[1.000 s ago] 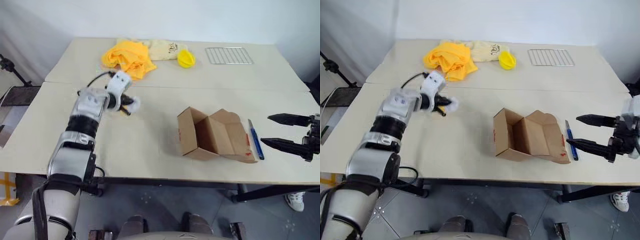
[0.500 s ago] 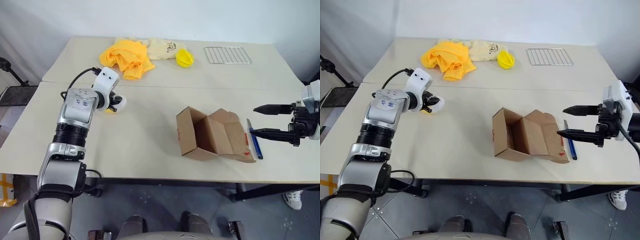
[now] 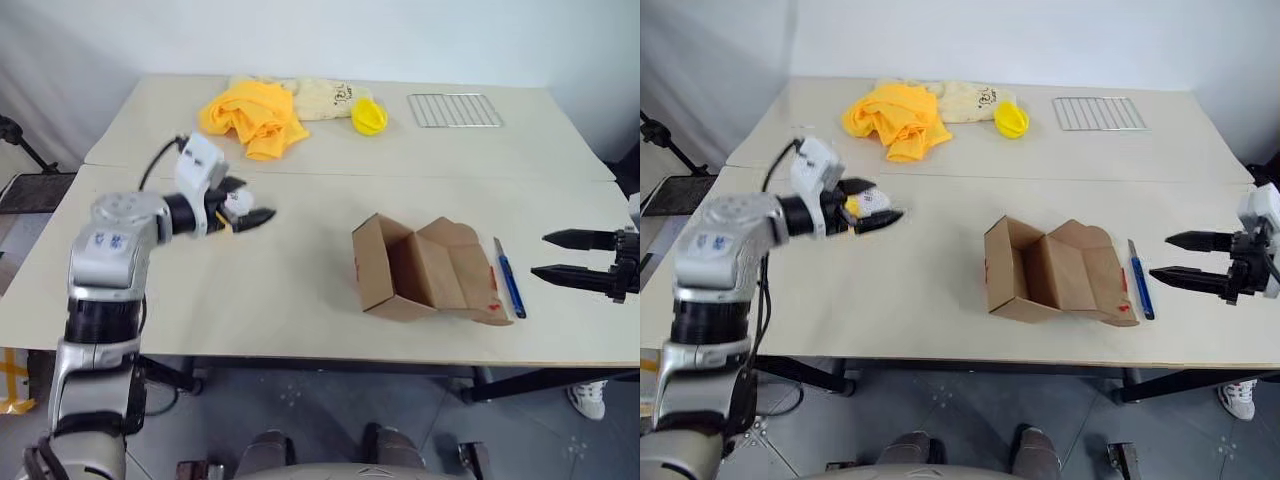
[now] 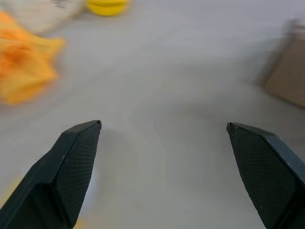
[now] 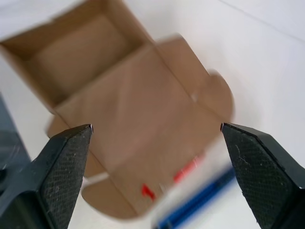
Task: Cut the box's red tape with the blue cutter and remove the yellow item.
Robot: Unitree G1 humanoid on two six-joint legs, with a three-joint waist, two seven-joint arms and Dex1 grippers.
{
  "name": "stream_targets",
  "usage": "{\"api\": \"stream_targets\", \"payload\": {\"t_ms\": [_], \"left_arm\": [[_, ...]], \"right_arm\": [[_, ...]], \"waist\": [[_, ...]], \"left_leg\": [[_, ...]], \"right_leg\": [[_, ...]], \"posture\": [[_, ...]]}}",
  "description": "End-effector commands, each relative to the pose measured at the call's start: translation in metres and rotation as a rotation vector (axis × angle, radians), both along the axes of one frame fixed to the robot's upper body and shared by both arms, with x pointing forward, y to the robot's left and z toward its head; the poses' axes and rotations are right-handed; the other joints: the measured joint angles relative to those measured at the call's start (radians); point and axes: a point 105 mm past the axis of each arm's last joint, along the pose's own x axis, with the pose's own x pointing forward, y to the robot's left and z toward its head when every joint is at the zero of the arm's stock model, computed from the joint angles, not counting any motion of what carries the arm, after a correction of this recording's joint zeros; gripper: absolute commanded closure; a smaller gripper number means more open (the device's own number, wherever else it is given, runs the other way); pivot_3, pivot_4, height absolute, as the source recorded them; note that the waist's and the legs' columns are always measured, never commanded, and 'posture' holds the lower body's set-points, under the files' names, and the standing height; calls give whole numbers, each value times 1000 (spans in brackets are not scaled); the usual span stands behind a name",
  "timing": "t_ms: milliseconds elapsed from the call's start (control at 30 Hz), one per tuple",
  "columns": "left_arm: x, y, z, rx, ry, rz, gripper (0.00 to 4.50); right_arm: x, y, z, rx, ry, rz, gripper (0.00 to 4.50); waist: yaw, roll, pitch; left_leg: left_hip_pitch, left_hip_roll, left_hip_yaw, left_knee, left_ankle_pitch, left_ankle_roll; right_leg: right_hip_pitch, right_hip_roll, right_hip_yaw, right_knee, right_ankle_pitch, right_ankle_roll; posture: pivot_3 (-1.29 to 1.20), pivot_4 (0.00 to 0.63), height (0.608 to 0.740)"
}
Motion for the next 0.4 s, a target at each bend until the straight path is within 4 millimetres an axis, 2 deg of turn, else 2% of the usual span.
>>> {"api": "stream_targets", "payload": {"t_ms": [33, 100, 233, 300, 400], "left_arm": [[-24, 5, 12, -58, -71, -83, 28], [-39, 8, -2, 8, -109, -129, 28], [-64, 21, -42, 100, 22, -195, 28], [-67, 31, -54, 121, 49, -181, 28], [-59, 45, -65, 140, 61, -122, 28]], "right_arm": [[-12, -16, -17, -73, -1, -11, 0], [-17, -21, -33, -116, 33, -26, 0], [-9, -28, -50, -110, 17, -123, 0], [-6, -25, -55, -107, 0, -139, 0], [-5, -20, -59, -92, -40, -160, 0]], "waist": [[3, 0, 0], [1, 0, 0], [-7, 3, -1], [-12, 3, -1], [-11, 4, 0]], "left_leg": [[0, 0, 0, 0, 0, 0], [0, 0, 0, 0, 0, 0], [3, 0, 2, 0, 0, 0], [3, 0, 2, 0, 0, 0], [4, 0, 1, 1, 0, -1]], "right_leg": [[0, 0, 0, 0, 0, 0], [0, 0, 0, 0, 0, 0], [1, 0, 2, 0, 0, 0], [1, 0, 2, 1, 0, -1], [1, 0, 2, 3, -1, -1]], "posture": [[0, 150, 740], [0, 150, 740], [0, 150, 740], [0, 150, 740], [0, 150, 740]]}}
